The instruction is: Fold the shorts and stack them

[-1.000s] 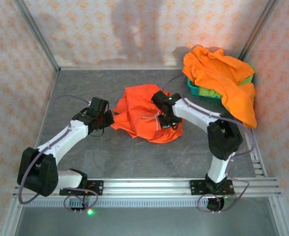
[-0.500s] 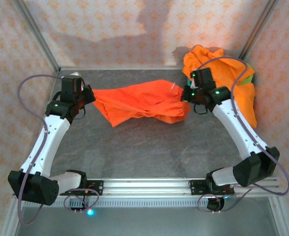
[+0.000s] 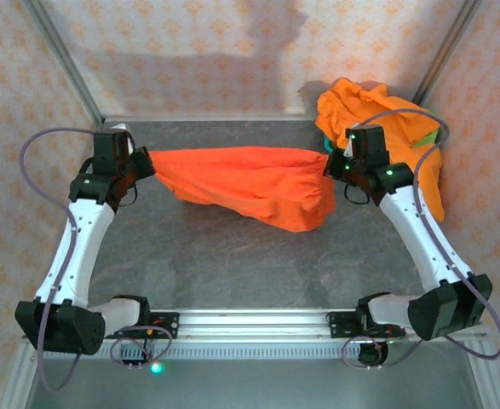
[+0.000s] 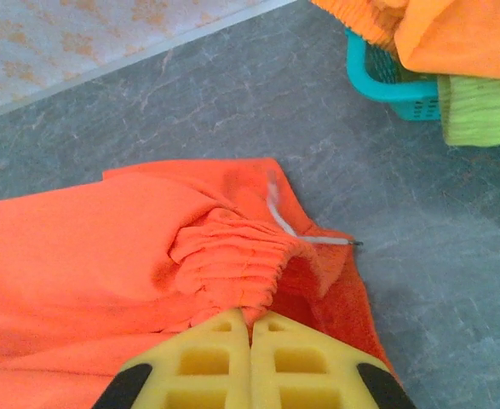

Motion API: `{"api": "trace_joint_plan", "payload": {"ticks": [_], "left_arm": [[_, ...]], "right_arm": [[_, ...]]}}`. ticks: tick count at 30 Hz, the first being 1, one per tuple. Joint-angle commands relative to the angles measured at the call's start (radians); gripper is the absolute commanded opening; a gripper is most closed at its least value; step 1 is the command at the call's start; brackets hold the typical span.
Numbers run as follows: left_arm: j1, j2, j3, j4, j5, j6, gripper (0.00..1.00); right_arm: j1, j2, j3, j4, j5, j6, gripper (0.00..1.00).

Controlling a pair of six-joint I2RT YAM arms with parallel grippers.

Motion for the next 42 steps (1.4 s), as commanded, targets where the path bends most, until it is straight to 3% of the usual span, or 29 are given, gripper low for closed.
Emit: {"api": "trace_joint_plan", "payload": {"ticks": [1,4,8,12,14,18,21,25,29,35,37,40,42], "left_arm": [[0.031,0.1,0.12,0.035,0.034,-0.012,0.0],[0.051,0.258,0.342,-0.001,0.05,-0.02,0.0],[0.077,0.486,0.807,-0.144,0.058,-0.009,0.0],[0.097,0.649,1.341,-0.305,0.04,0.007,0.0],[0.11,0.665,1.432,-0.261,0.035,0.01,0.0],[0.118,0.454,1.261,-0.125,-0.037,0.037,0.0],[0.118,0.268,1.01,0.007,-0.056,0.047,0.0],[0.117,0.001,0.587,0.249,0.068,0.041,0.0],[0.084,-0.211,0.186,0.342,0.186,0.057,0.0],[-0.05,-0.381,-0.288,0.277,0.131,0.066,0.0],[-0.058,-0.407,-0.36,0.245,0.131,0.048,0.14],[-0.058,-0.455,-0.397,0.212,0.085,0.039,0.26],[-0.056,-0.48,-0.377,0.198,0.047,0.047,0.53]], "right_arm": [[-0.01,0.078,0.117,0.13,-0.026,0.033,0.0],[-0.009,0.218,0.302,0.153,-0.089,0.086,0.0],[-0.002,0.399,0.651,0.131,-0.129,0.106,0.0],[0.0,0.452,0.893,0.174,-0.13,0.069,0.0],[-0.003,0.425,0.912,0.235,-0.122,0.036,0.0],[-0.013,0.316,0.781,0.367,-0.143,-0.025,0.0],[-0.017,0.209,0.577,0.488,-0.148,-0.082,0.0],[-0.026,0.053,0.227,0.674,-0.153,-0.112,0.0],[-0.027,-0.087,-0.063,0.672,-0.211,-0.161,0.01],[-0.023,-0.297,-0.435,0.555,-0.264,-0.163,0.07],[-0.02,-0.359,-0.506,0.493,-0.298,-0.14,0.11],[0.003,-0.432,-0.552,0.361,-0.363,-0.141,0.26],[0.022,-0.459,-0.539,0.244,-0.405,-0.174,0.4]]}}
